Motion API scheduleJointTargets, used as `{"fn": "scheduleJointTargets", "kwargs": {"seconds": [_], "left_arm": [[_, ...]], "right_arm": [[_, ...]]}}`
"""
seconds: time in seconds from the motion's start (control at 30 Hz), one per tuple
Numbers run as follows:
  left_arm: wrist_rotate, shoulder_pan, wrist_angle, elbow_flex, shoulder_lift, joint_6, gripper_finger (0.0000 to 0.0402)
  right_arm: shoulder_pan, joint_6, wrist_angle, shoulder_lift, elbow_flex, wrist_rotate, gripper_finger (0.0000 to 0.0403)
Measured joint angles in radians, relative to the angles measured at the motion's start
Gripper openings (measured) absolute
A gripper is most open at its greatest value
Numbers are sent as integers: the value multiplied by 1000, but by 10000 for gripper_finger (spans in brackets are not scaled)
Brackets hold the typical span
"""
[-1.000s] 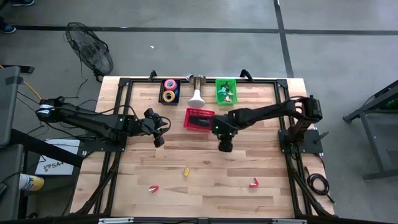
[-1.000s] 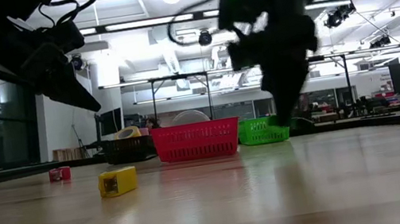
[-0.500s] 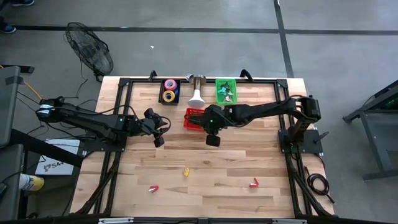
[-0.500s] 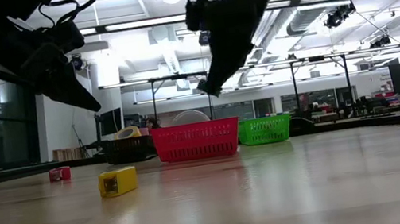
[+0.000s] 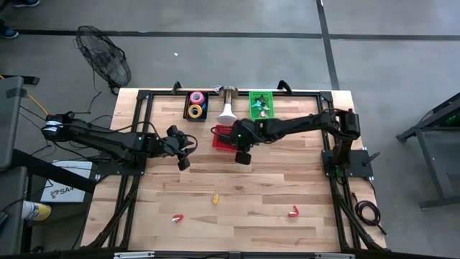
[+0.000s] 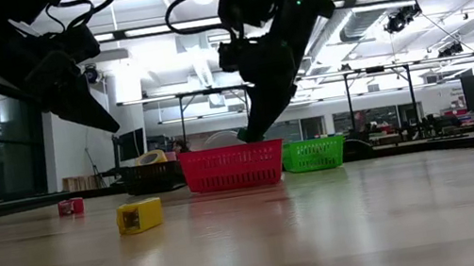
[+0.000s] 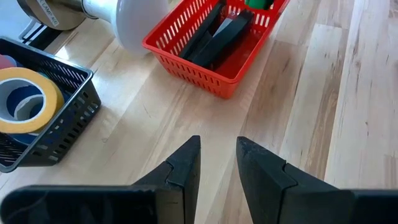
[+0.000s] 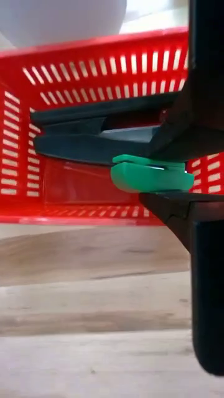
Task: Pick and place Stapler, Stapler remover, tape
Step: Put the green stapler into the red basket
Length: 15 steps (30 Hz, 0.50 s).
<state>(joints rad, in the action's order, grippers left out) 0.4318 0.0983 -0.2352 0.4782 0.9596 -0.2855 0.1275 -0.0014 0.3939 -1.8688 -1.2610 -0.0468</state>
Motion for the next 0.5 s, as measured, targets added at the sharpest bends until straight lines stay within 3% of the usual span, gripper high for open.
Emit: {"fn": "scheduleJointTargets", "kwargs": {"seconds": [0.5], "left_arm": [[-3,0,0,0,0,0,102]], "right_arm": [[3,-5,15,-3,0,39,94]]}}
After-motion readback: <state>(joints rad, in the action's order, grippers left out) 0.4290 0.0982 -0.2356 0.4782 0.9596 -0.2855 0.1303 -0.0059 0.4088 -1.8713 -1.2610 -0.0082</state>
